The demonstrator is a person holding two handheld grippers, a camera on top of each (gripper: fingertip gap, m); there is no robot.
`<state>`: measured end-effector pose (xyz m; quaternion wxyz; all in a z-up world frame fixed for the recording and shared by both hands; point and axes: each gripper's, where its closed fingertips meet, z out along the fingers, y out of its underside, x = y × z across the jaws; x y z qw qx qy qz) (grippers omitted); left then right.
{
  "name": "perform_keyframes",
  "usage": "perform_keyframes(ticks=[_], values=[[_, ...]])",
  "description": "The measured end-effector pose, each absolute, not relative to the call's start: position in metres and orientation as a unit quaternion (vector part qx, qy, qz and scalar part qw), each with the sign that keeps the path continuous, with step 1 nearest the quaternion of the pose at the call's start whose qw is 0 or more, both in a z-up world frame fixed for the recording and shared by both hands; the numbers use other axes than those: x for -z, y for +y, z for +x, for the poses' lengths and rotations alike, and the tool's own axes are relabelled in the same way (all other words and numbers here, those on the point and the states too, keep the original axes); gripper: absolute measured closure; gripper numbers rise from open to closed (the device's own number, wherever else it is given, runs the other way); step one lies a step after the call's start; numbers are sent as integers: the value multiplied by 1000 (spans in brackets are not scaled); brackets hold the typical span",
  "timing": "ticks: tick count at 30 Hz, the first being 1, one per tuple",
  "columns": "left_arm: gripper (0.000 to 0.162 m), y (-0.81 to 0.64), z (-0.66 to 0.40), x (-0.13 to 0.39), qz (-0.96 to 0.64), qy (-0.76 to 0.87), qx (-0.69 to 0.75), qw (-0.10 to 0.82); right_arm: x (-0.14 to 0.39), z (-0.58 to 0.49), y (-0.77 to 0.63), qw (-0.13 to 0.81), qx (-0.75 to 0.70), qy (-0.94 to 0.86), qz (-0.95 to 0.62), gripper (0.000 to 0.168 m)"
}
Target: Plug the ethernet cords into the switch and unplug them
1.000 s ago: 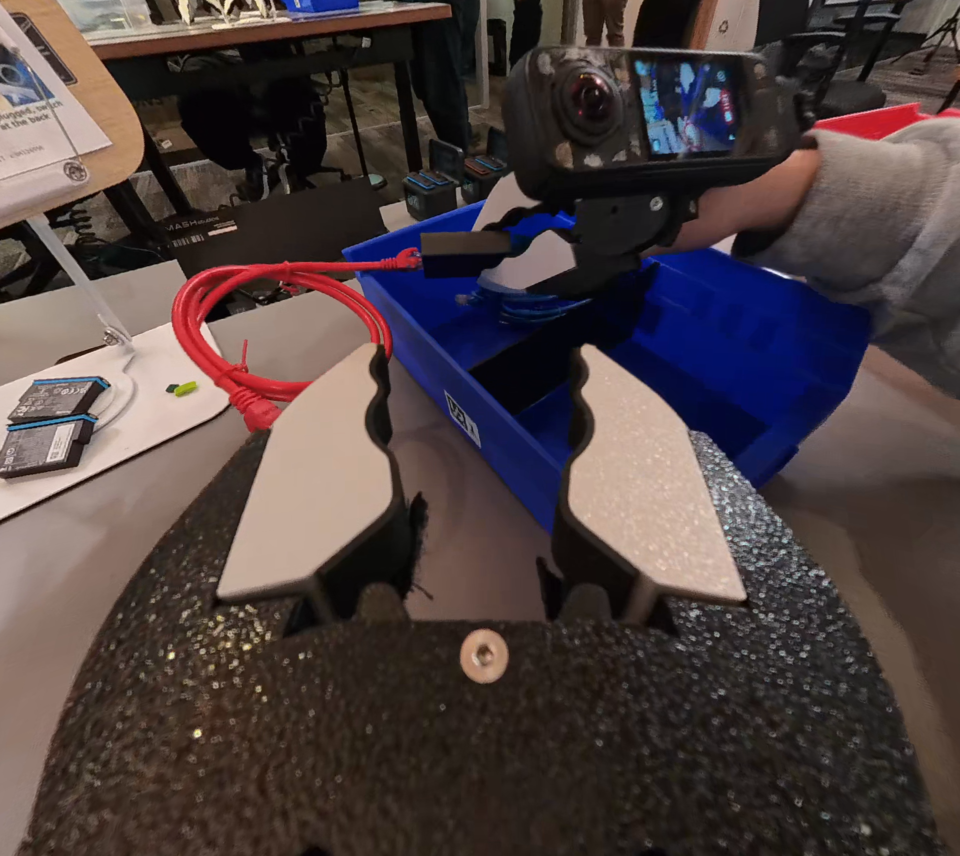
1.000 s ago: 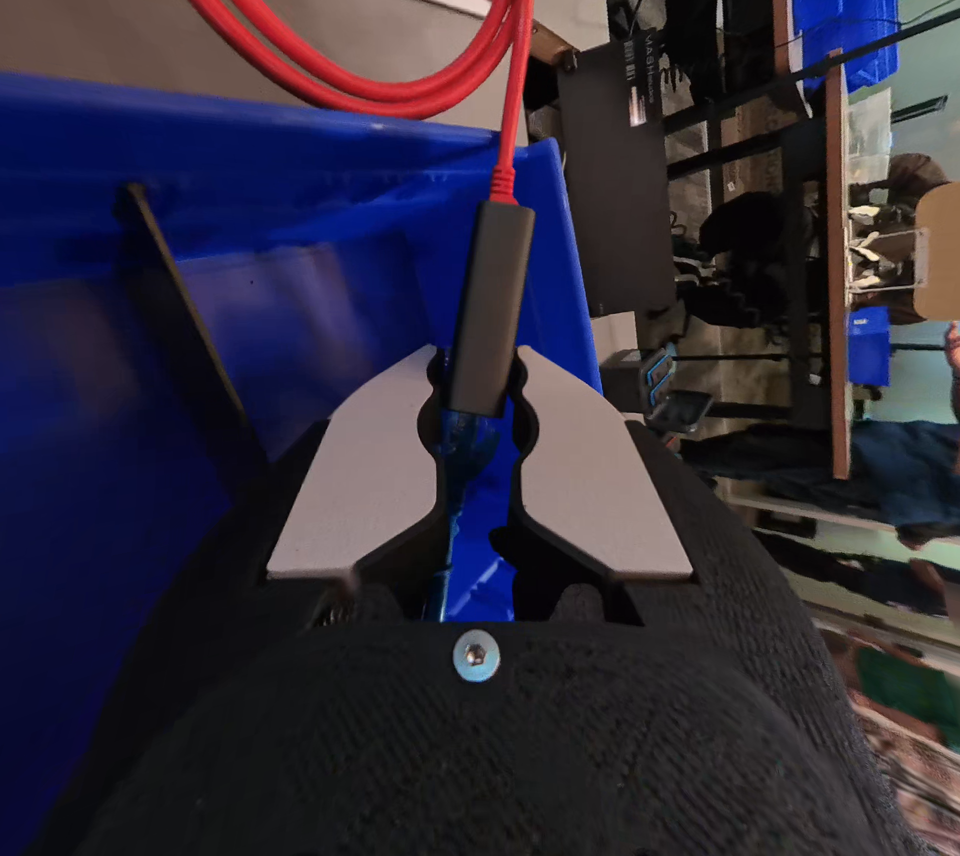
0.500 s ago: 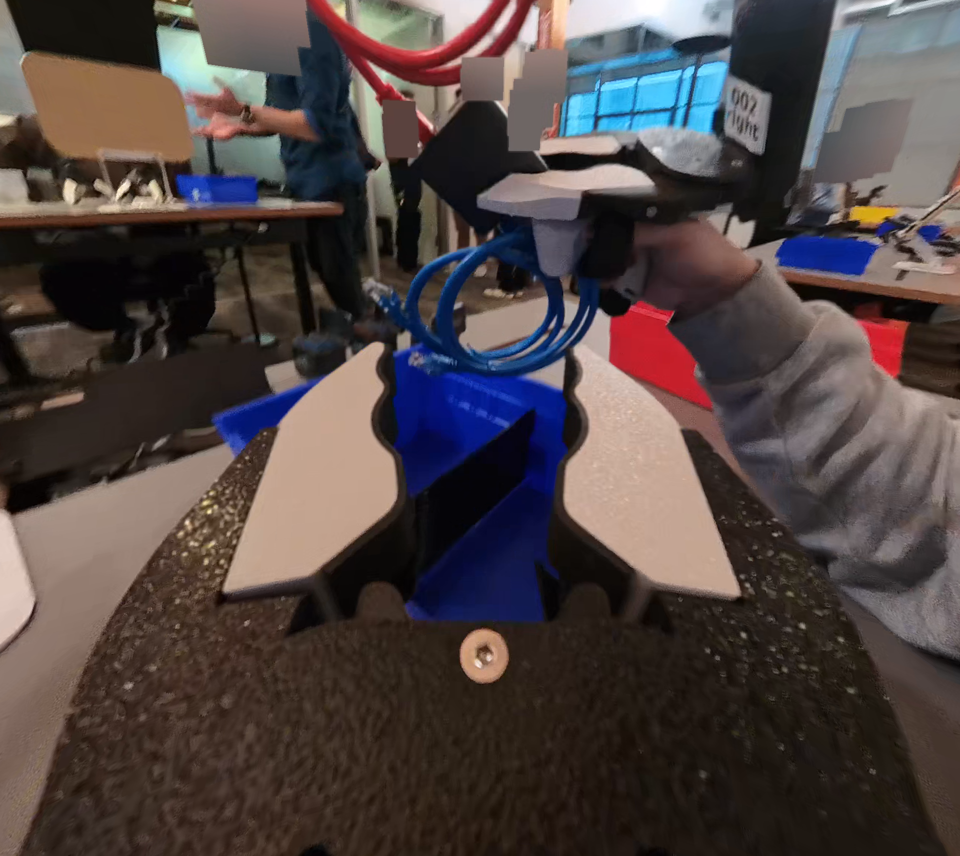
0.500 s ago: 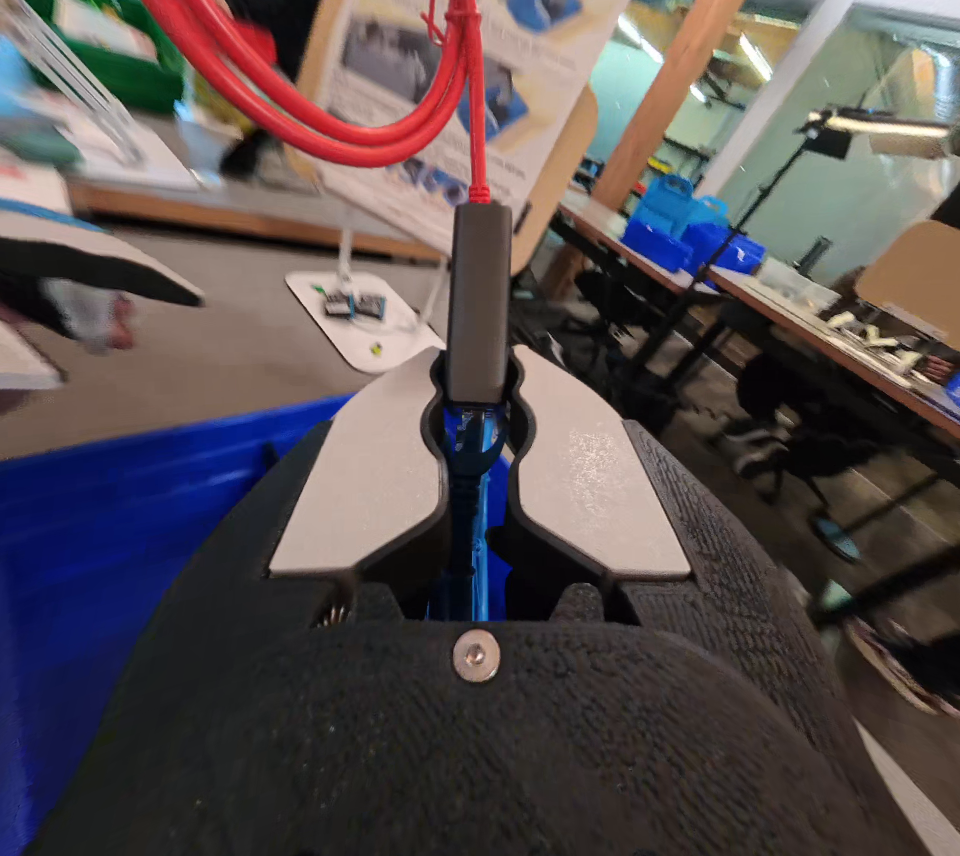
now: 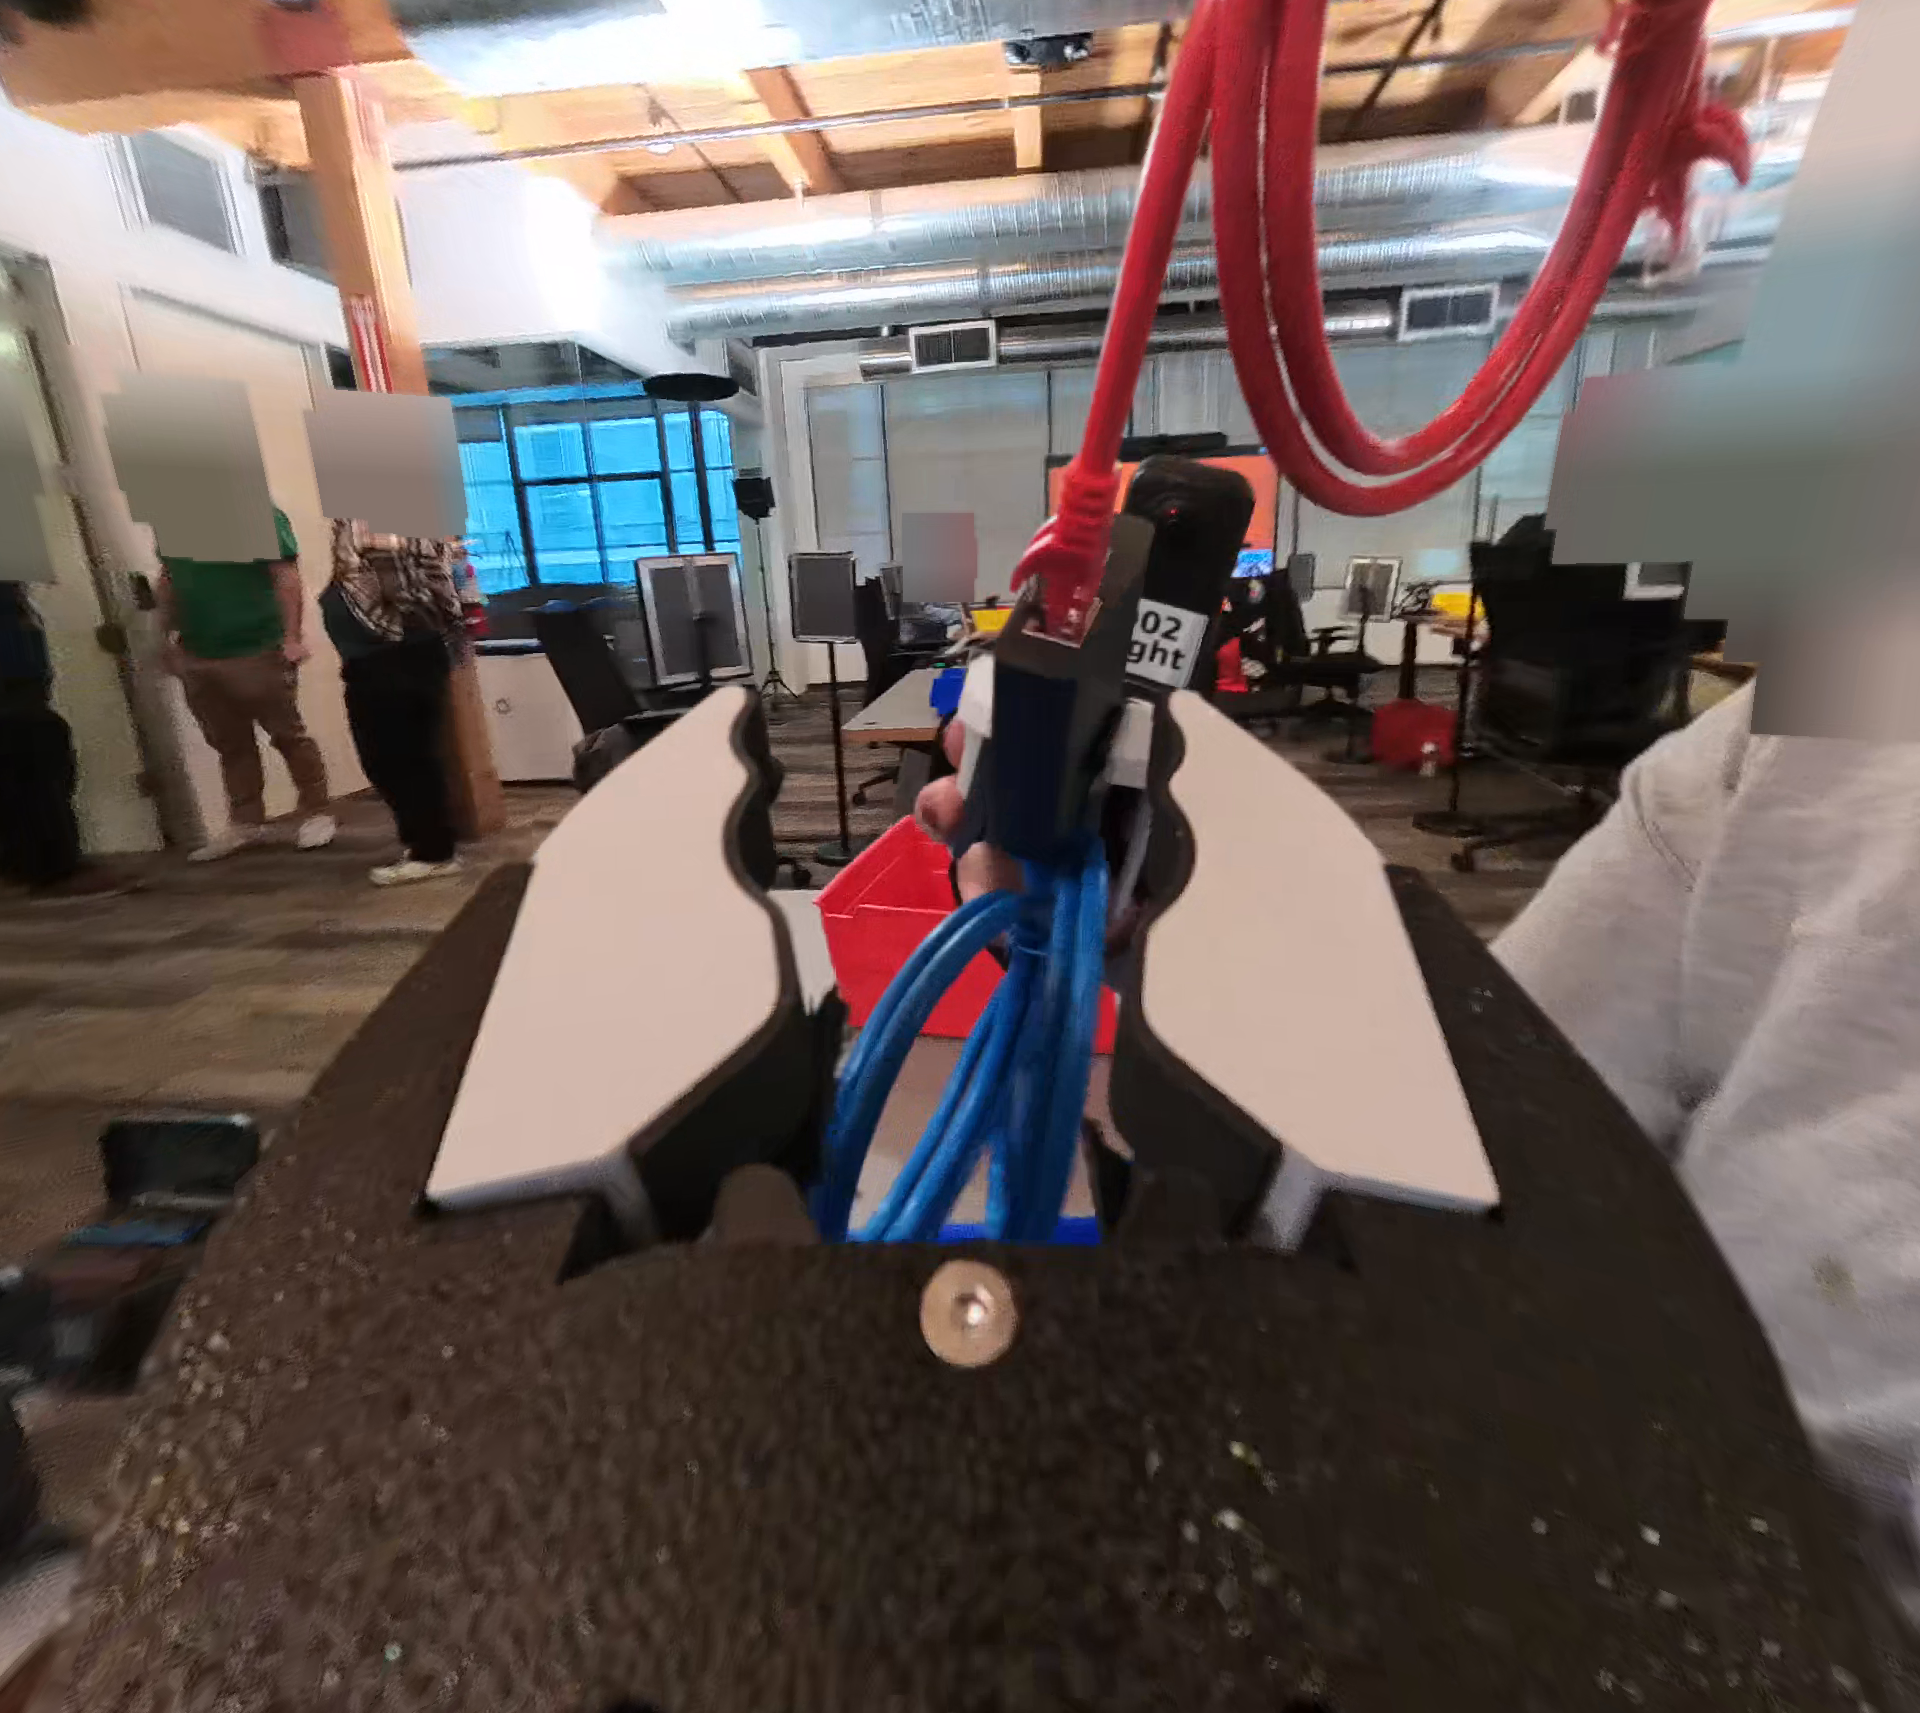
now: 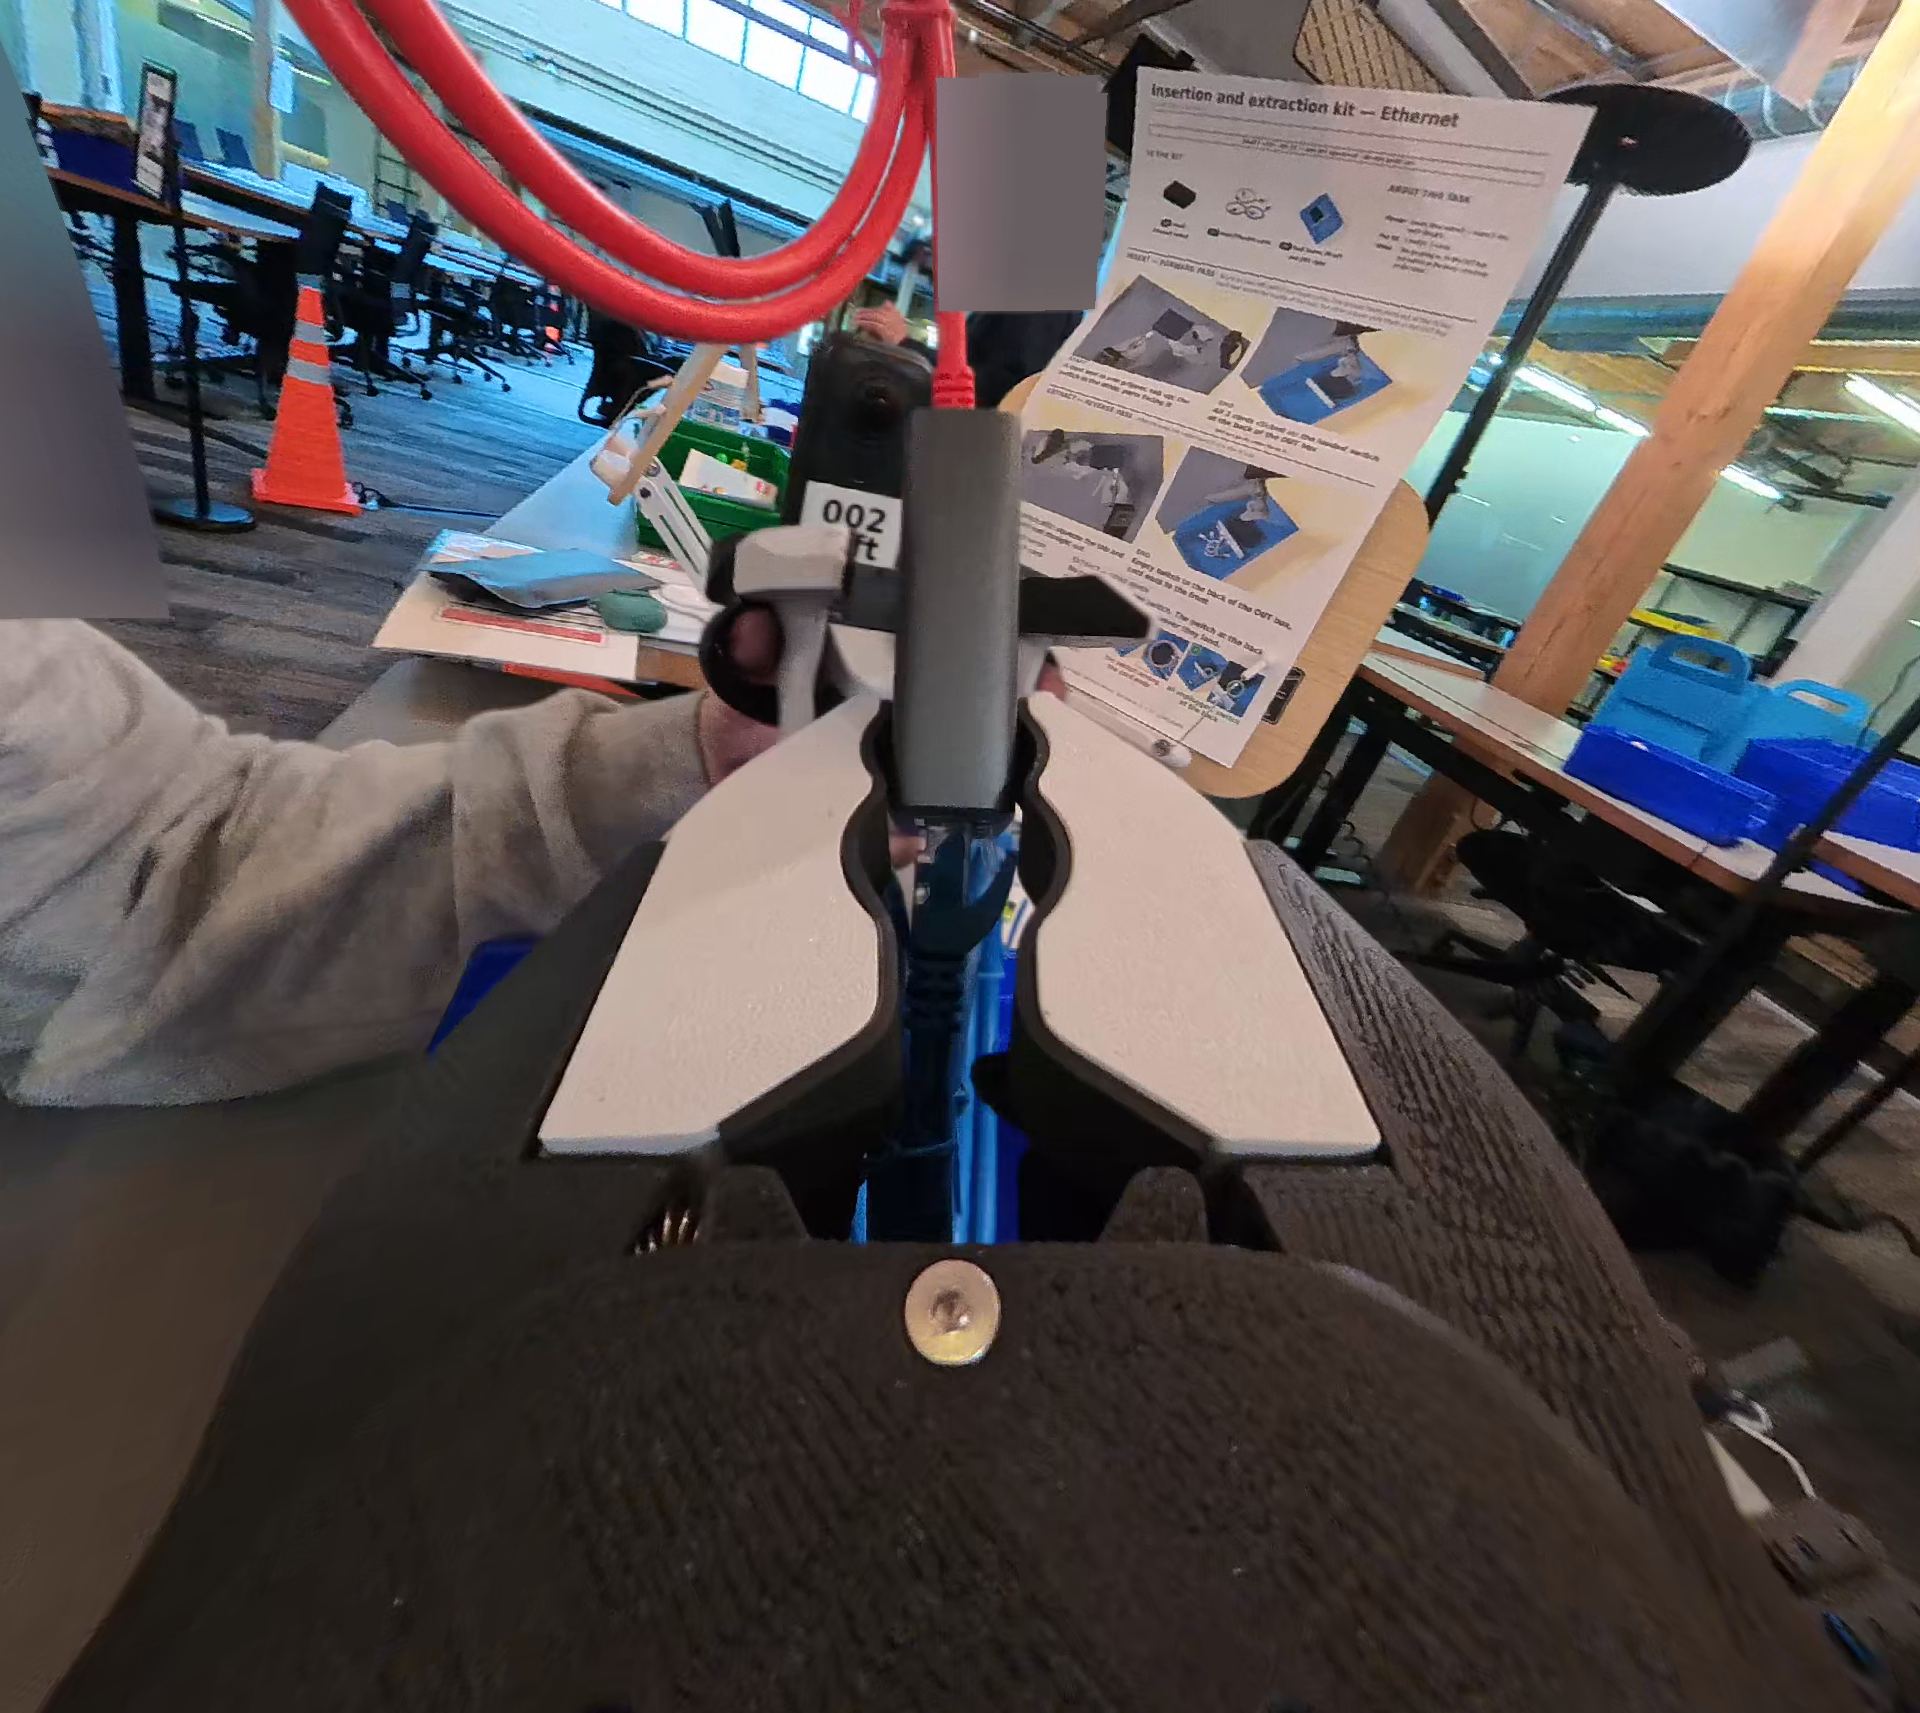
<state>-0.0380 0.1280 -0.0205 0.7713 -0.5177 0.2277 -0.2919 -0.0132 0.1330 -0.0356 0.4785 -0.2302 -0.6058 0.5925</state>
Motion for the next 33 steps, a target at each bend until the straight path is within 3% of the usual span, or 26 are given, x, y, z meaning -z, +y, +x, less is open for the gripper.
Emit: perform_keyframes(ticks=[6, 13, 25, 33], values=[[122, 131, -27, 21, -480, 269, 264, 792, 38, -16, 131, 457, -617, -599, -226, 149], [139, 121, -23, 28, -455, 299, 257, 799, 44, -23, 124, 447, -612, -610, -230, 149], [143, 110, -23, 24, -404, 330, 217, 825, 34, -19, 126, 488, -589, -596, -246, 143], [143, 97, -39, 13, -350, 294, 290, 841, 44, -17, 142, 531, -501, -624, -279, 135]])
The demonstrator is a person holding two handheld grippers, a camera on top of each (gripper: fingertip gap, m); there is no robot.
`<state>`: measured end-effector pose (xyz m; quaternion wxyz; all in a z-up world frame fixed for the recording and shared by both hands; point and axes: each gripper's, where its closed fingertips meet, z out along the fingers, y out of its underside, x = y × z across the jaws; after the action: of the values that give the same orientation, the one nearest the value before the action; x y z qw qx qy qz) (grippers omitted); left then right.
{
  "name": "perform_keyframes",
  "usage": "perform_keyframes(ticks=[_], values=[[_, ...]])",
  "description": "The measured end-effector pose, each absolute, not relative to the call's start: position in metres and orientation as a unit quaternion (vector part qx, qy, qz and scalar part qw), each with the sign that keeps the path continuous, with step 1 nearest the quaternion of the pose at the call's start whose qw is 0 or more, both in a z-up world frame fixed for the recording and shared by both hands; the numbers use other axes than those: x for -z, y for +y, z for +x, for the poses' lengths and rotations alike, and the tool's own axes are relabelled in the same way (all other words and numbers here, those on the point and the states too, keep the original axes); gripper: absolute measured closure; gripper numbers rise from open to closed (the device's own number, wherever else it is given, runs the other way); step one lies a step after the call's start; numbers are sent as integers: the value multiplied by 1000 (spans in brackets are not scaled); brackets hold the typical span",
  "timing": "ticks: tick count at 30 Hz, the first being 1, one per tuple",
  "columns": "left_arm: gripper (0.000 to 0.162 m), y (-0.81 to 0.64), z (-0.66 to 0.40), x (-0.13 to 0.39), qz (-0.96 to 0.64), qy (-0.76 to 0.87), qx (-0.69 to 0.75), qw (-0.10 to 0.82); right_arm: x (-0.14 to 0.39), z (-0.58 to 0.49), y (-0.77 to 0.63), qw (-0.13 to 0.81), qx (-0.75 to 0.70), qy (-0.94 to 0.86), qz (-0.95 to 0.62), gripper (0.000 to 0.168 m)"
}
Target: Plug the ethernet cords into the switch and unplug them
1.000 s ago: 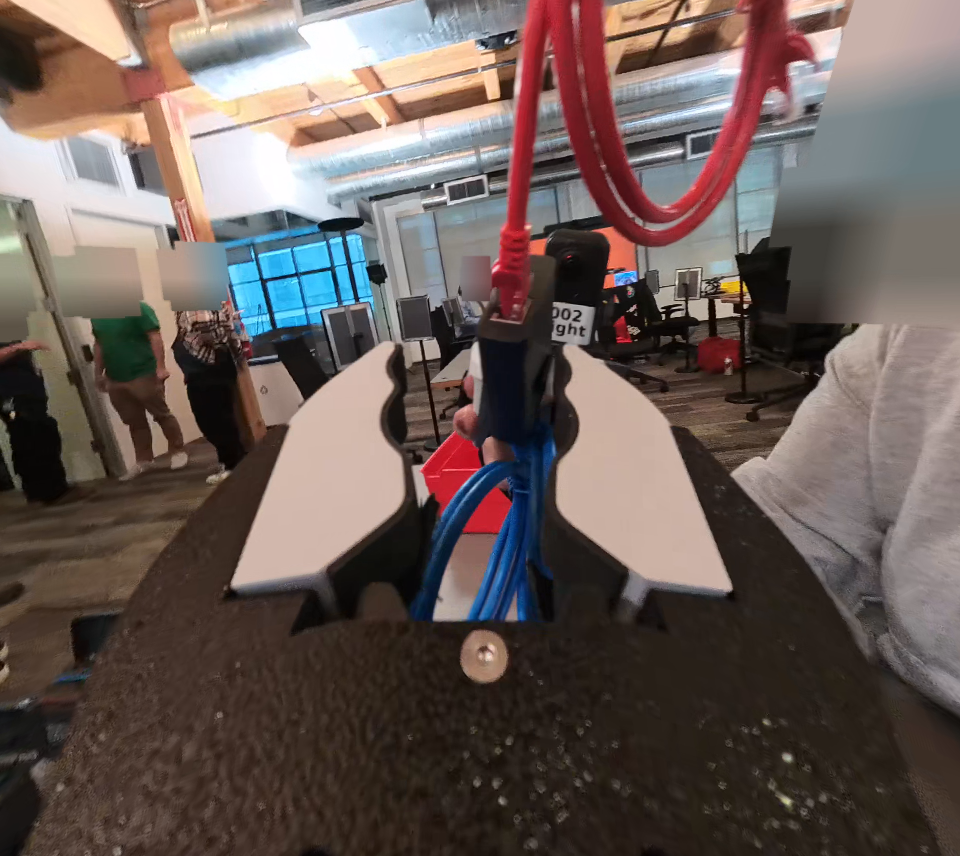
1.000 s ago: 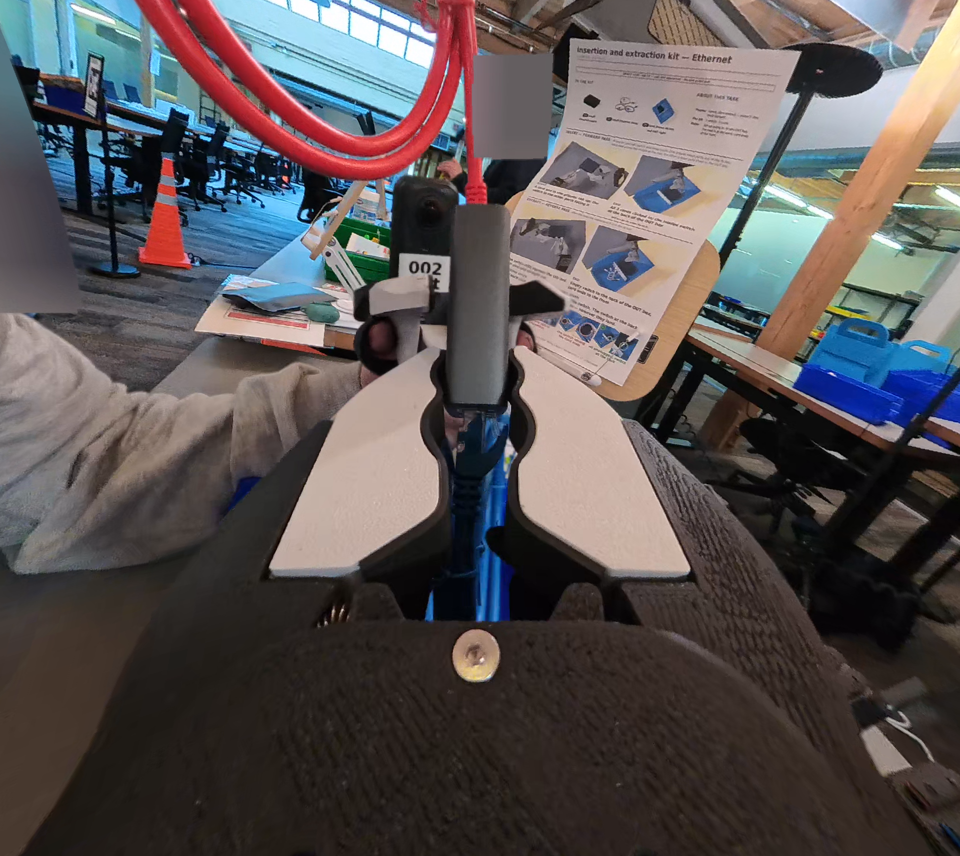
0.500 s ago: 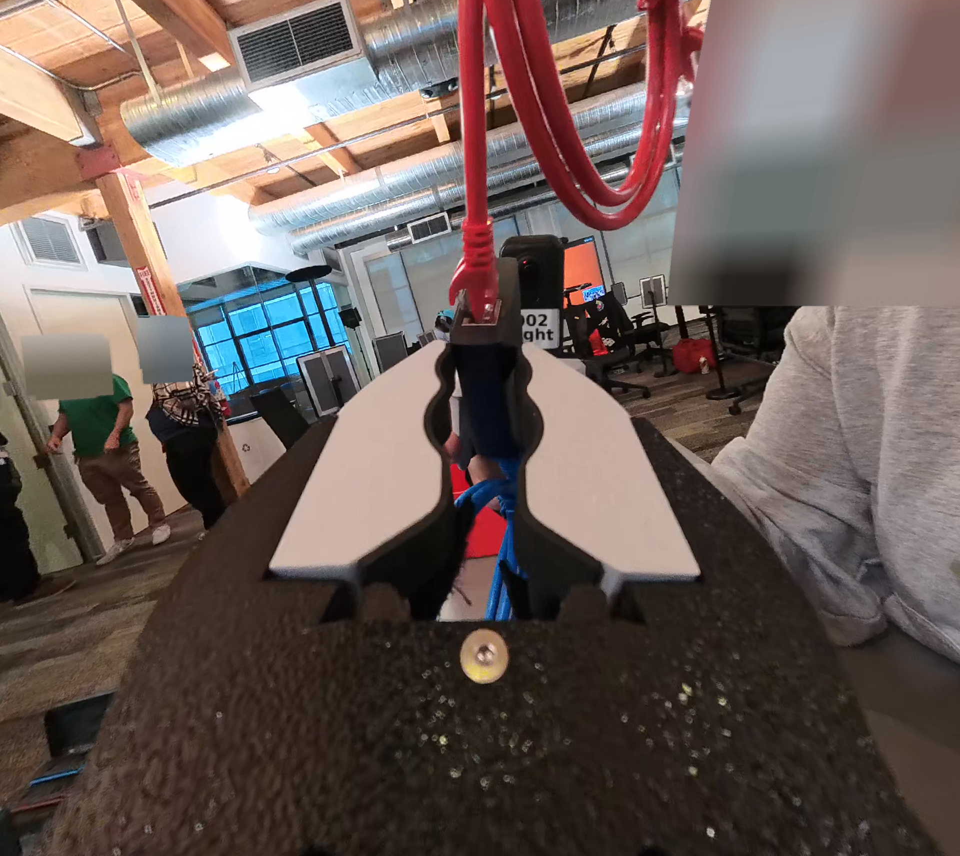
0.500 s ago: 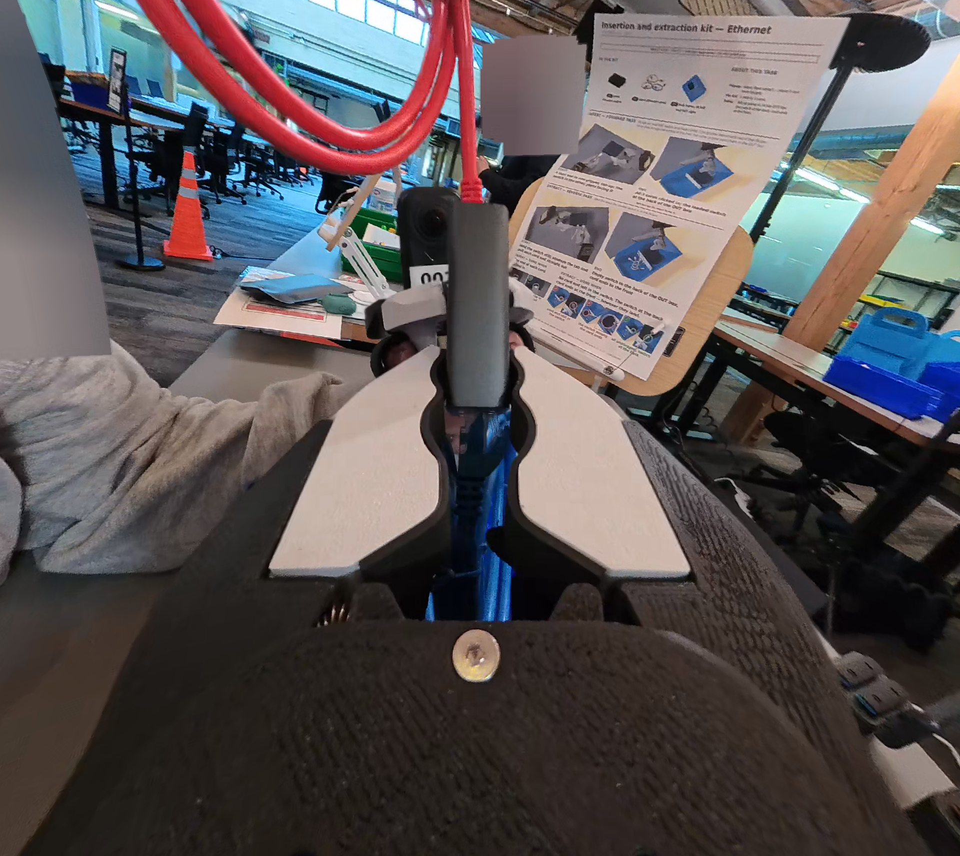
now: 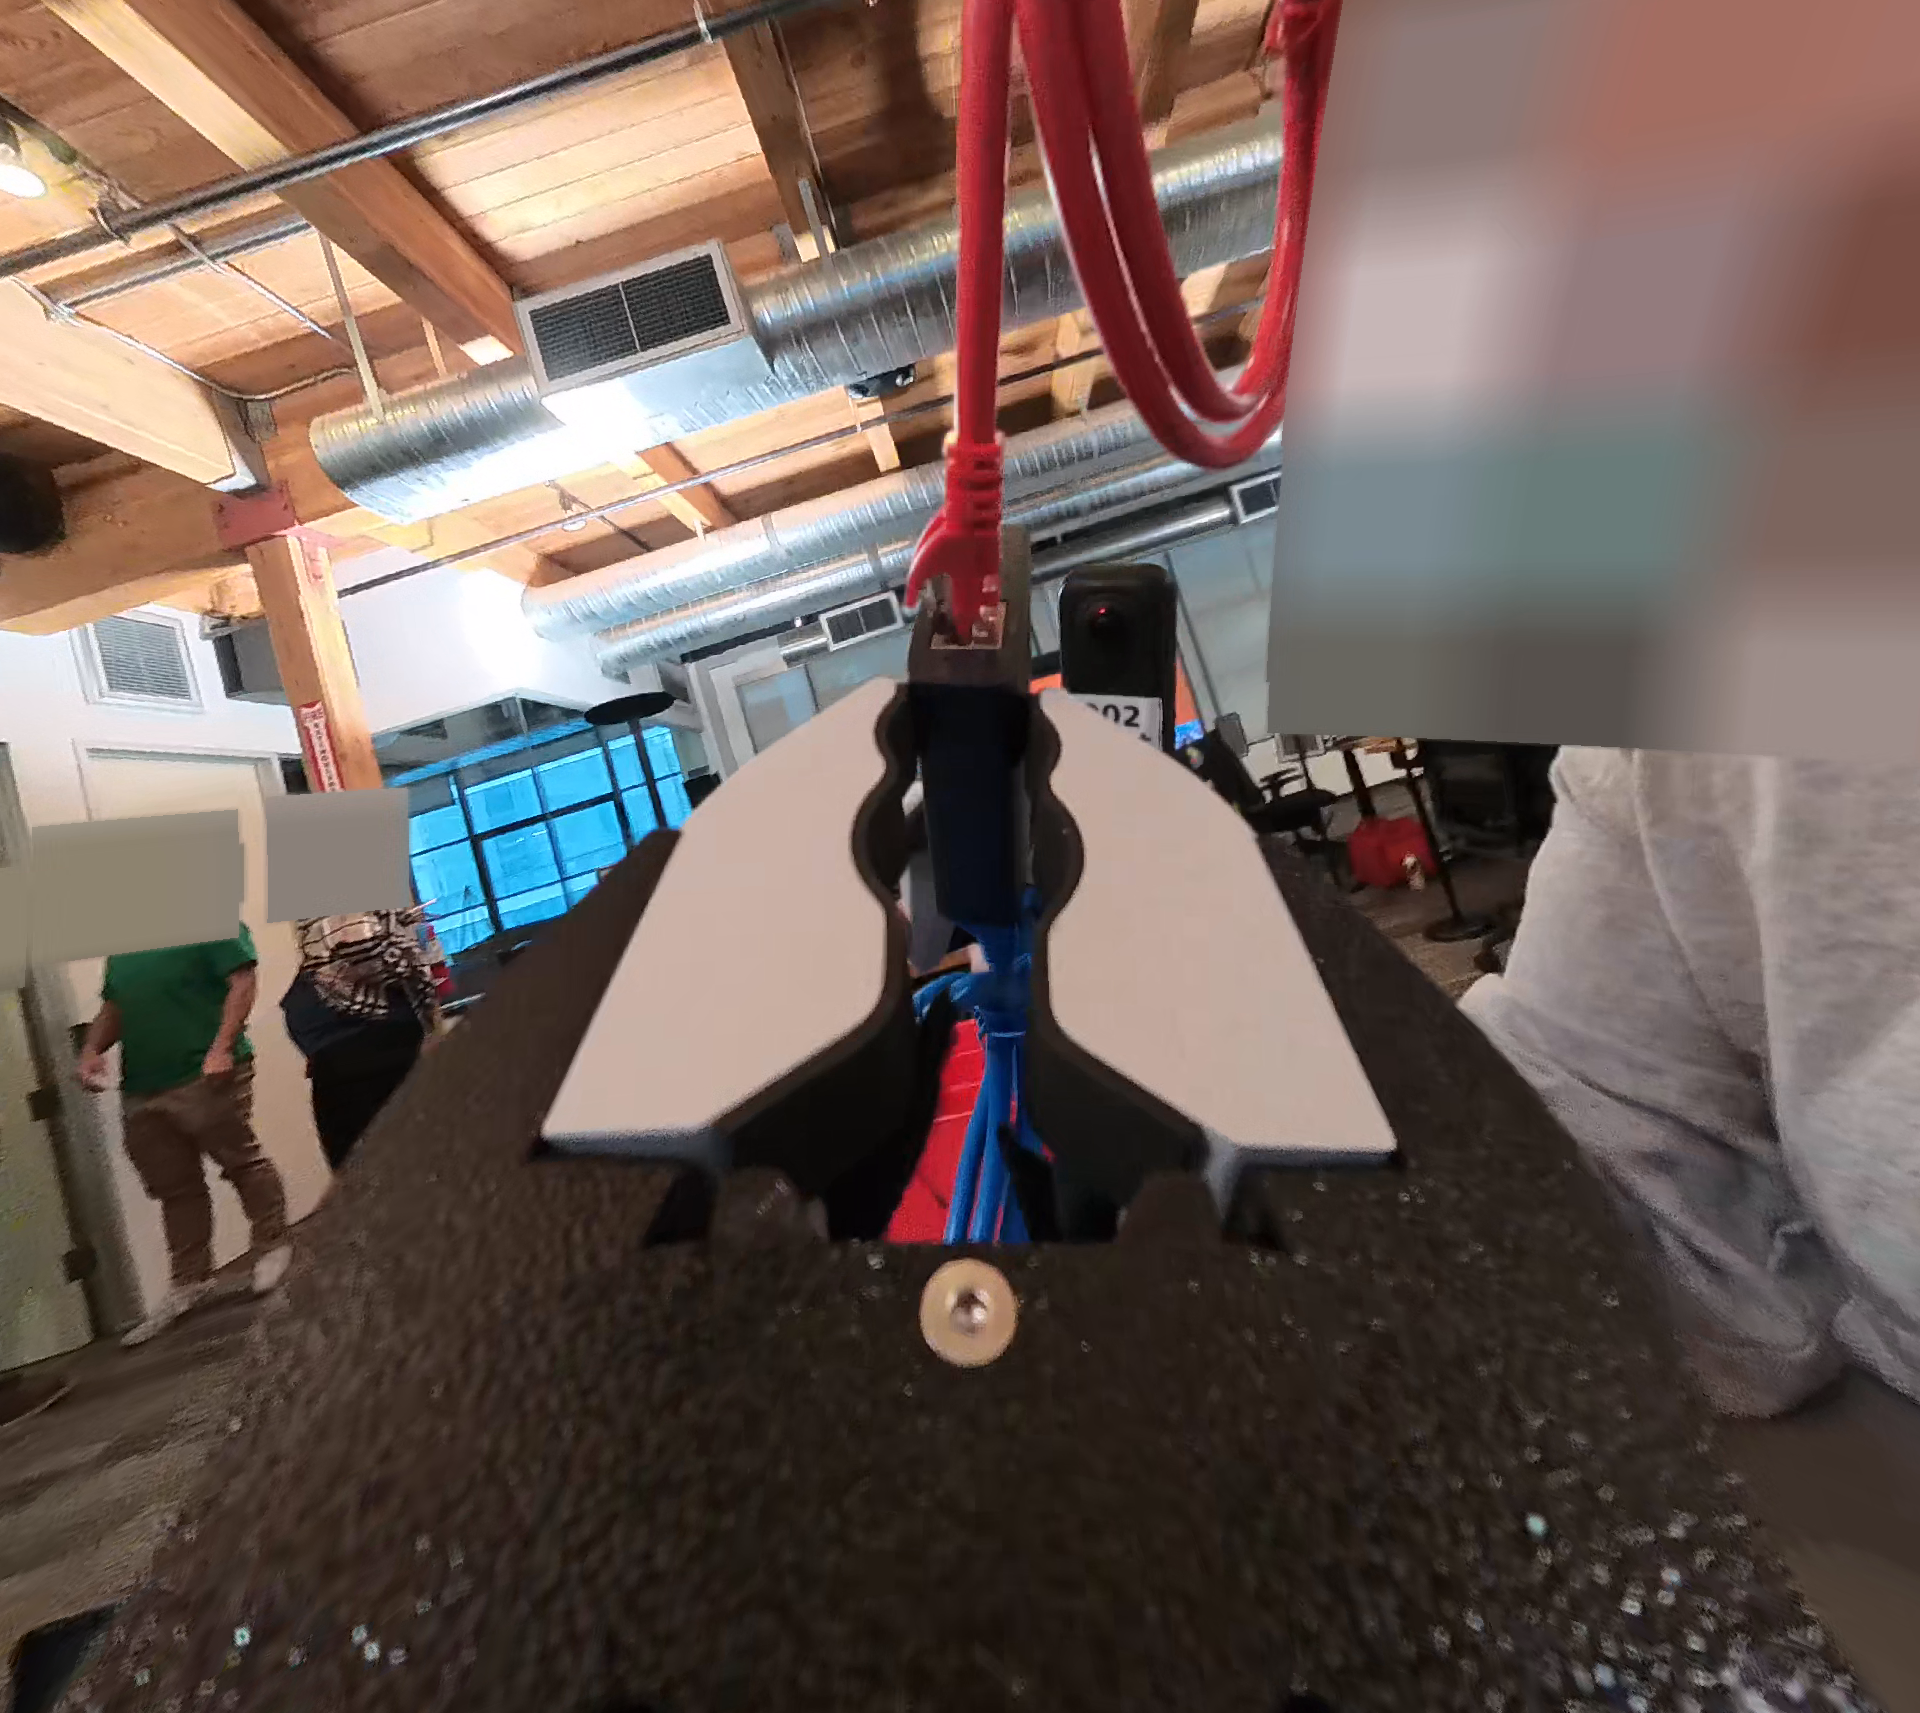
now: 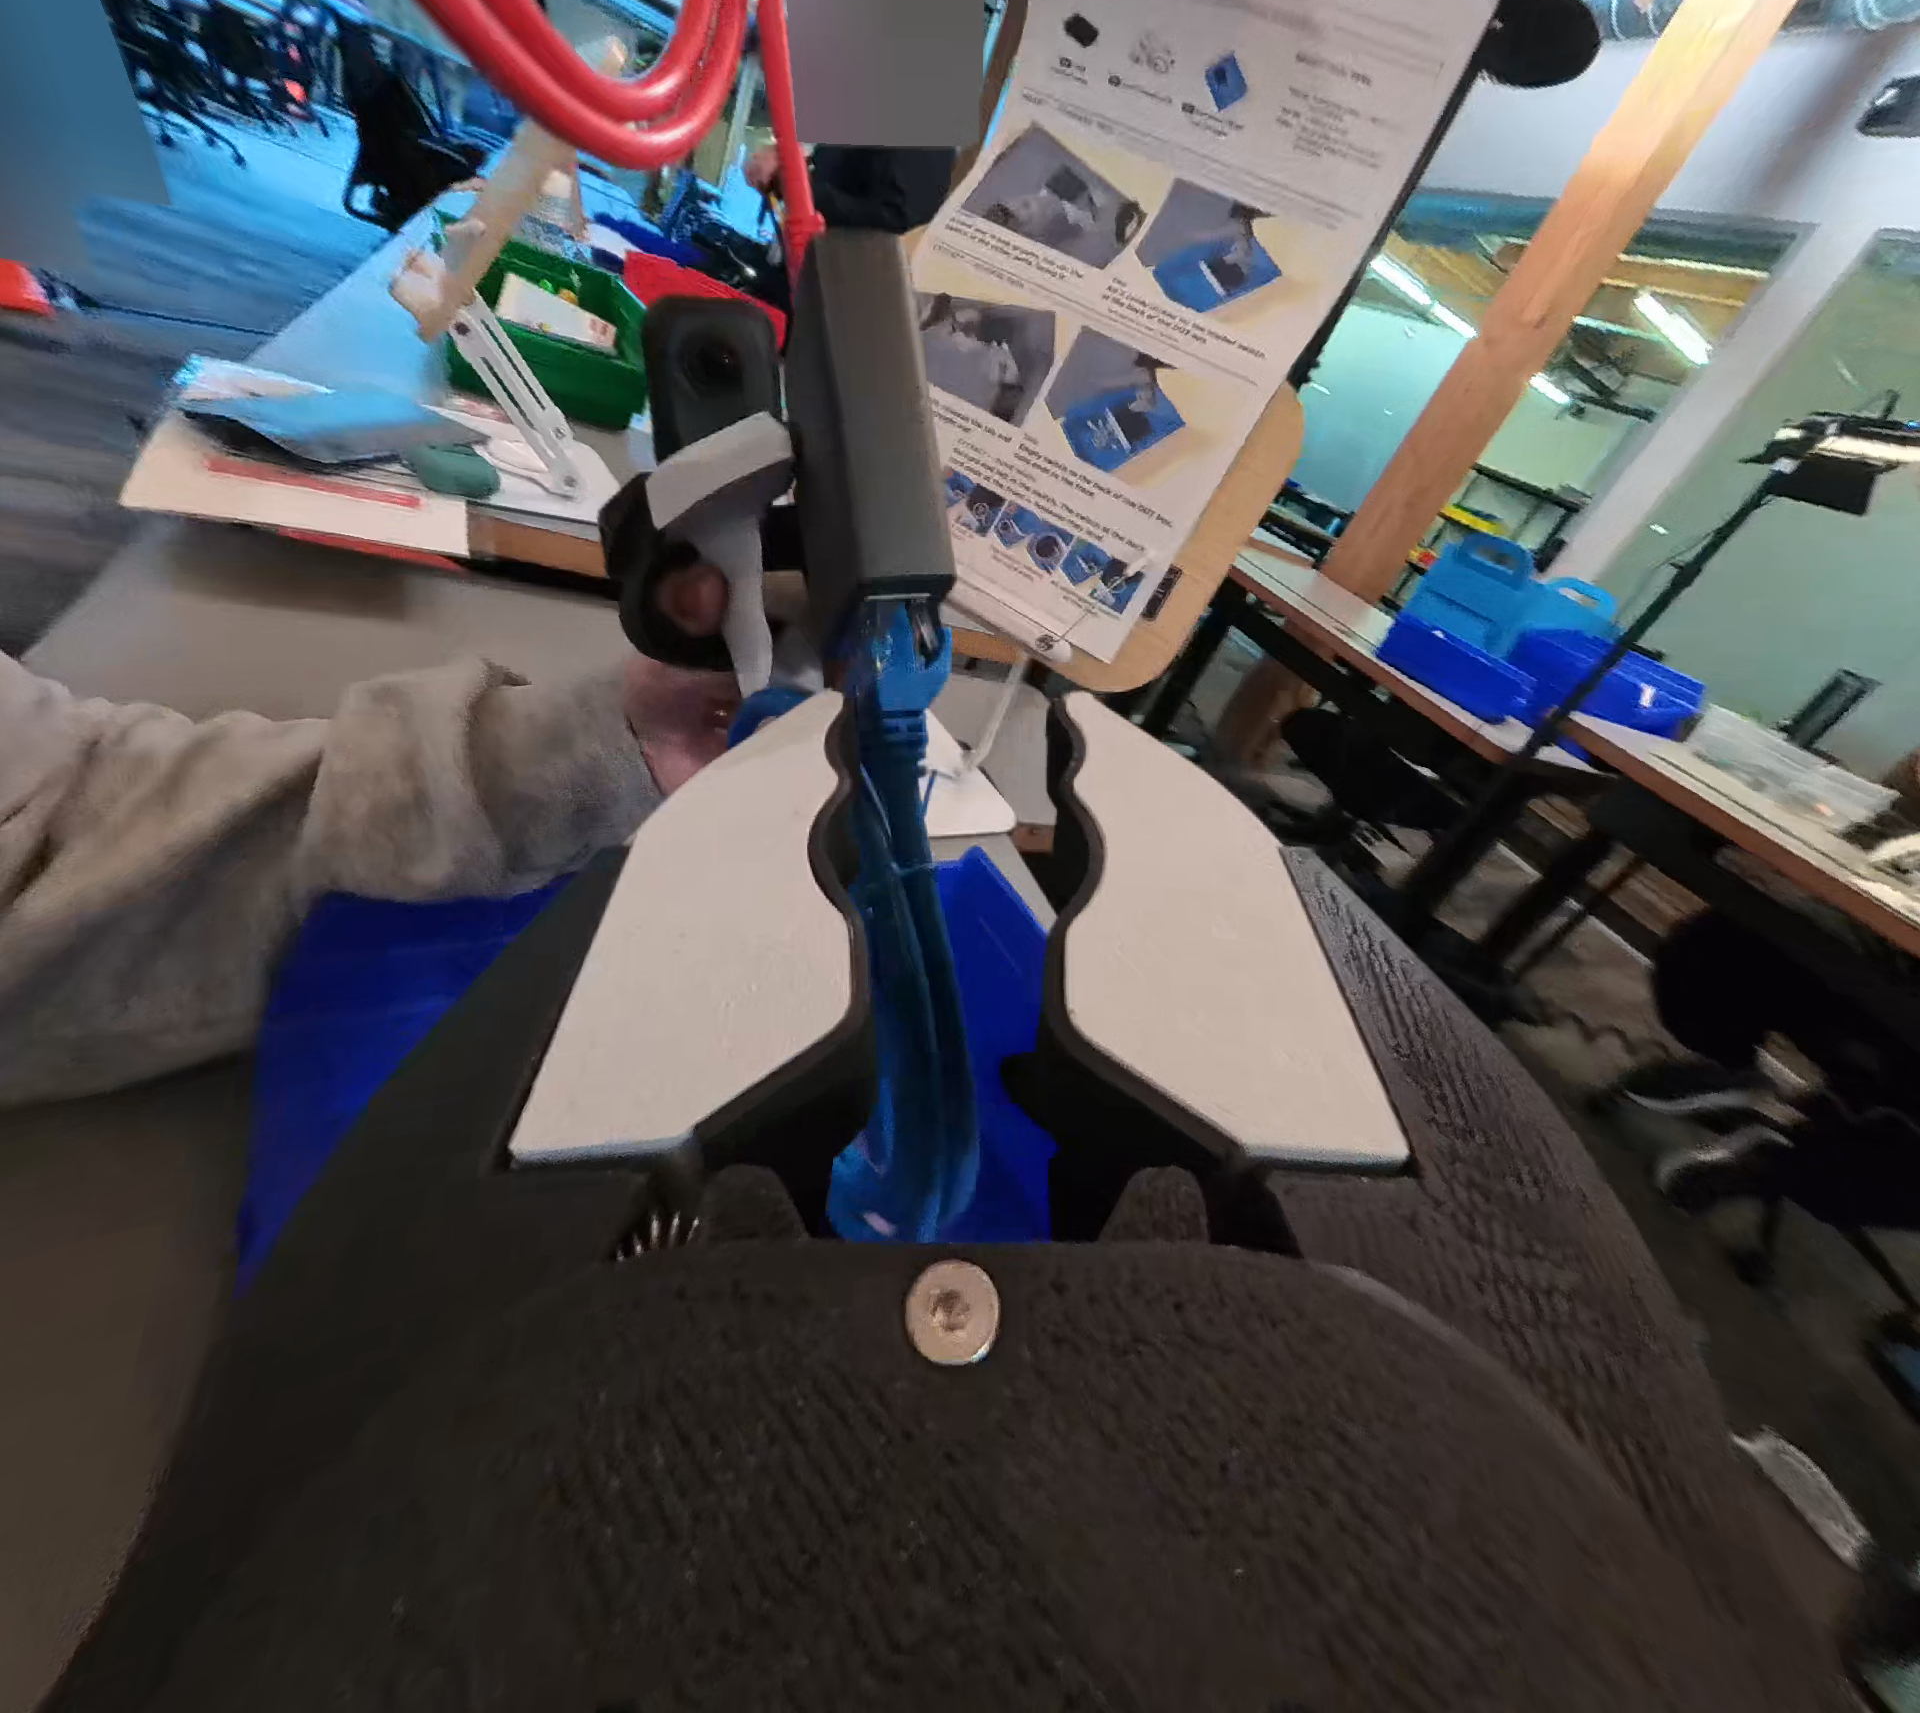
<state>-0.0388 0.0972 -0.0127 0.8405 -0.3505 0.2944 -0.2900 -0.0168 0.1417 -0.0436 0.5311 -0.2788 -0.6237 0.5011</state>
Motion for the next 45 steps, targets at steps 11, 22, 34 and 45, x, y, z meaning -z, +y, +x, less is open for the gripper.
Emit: perform_keyframes(ticks=[11, 22, 34, 45], values=[[143, 97, -34, 15, -338, 301, 326, 830, 52, -19, 127, 509, -472, -656, -295, 133], [143, 95, -32, 15, -331, 303, 332, 830, 70, -26, 119, 482, -448, -689, -305, 134], [134, 112, -43, 22, -426, 280, 259, 820, 58, -27, 138, 535, -426, -661, -309, 151], [113, 101, -29, 25, -421, 341, 203, 816, 67, -26, 112, 487, -454, -693, -277, 150]])
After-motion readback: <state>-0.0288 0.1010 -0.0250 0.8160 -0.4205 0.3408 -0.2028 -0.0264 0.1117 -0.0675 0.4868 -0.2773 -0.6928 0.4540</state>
